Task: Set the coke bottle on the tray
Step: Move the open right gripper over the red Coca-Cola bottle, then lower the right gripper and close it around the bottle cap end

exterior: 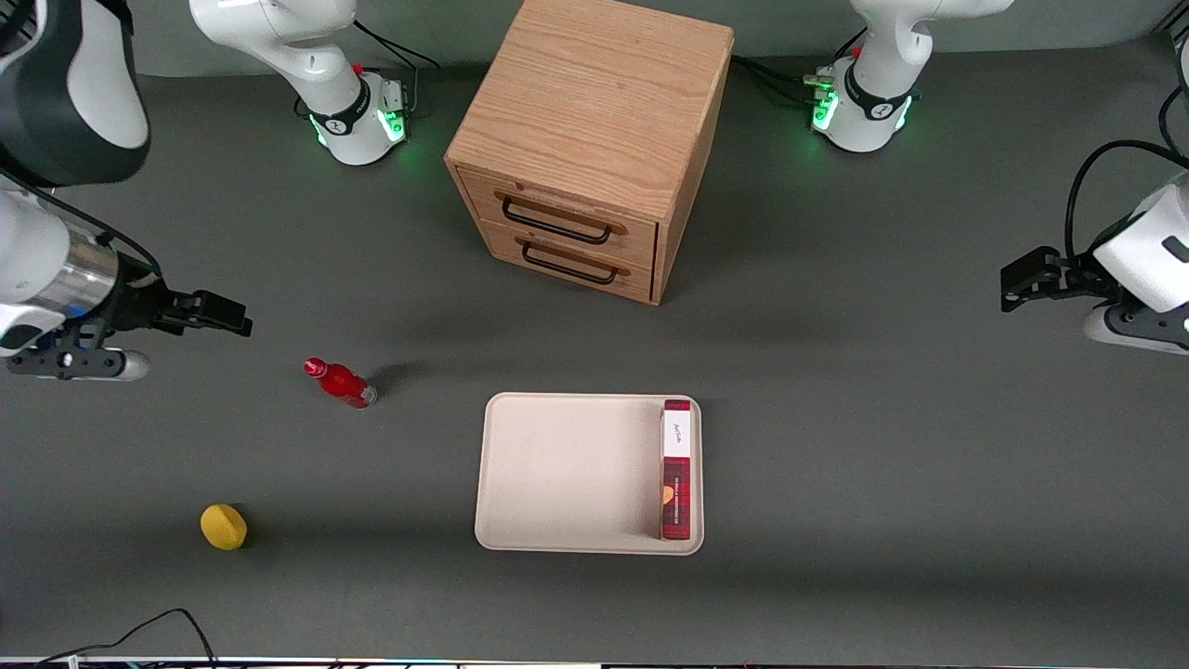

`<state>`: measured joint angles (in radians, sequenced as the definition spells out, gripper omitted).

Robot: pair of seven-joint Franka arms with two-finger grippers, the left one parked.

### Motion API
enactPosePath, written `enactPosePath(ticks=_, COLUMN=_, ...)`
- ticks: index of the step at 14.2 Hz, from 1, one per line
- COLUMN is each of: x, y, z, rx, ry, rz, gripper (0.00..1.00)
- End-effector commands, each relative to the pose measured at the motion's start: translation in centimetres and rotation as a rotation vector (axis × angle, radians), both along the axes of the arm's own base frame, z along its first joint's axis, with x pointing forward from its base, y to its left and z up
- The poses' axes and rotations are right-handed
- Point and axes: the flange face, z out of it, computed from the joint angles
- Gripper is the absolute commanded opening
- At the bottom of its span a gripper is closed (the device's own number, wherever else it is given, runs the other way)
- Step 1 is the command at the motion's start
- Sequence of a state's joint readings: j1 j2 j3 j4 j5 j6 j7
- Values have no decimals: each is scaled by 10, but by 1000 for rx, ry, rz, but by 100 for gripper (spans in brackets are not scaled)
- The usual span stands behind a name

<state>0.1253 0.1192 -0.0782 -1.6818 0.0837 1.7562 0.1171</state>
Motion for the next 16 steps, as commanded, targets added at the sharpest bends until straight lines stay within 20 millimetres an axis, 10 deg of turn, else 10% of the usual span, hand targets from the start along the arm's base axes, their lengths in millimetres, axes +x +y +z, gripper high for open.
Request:
enactPosePath(ticks=1, x=-30, y=9, z=-39, rx=-13, ry=-26, rz=10, gripper=100)
enactPosePath(ticks=7, x=-56, y=23, z=-135, rx=-109, ry=-102, rz=97, gripper=100)
enactPosePath(ticks=16, x=-37, y=22, z=-179, rx=-116, ry=-107, rz=109, gripper=97)
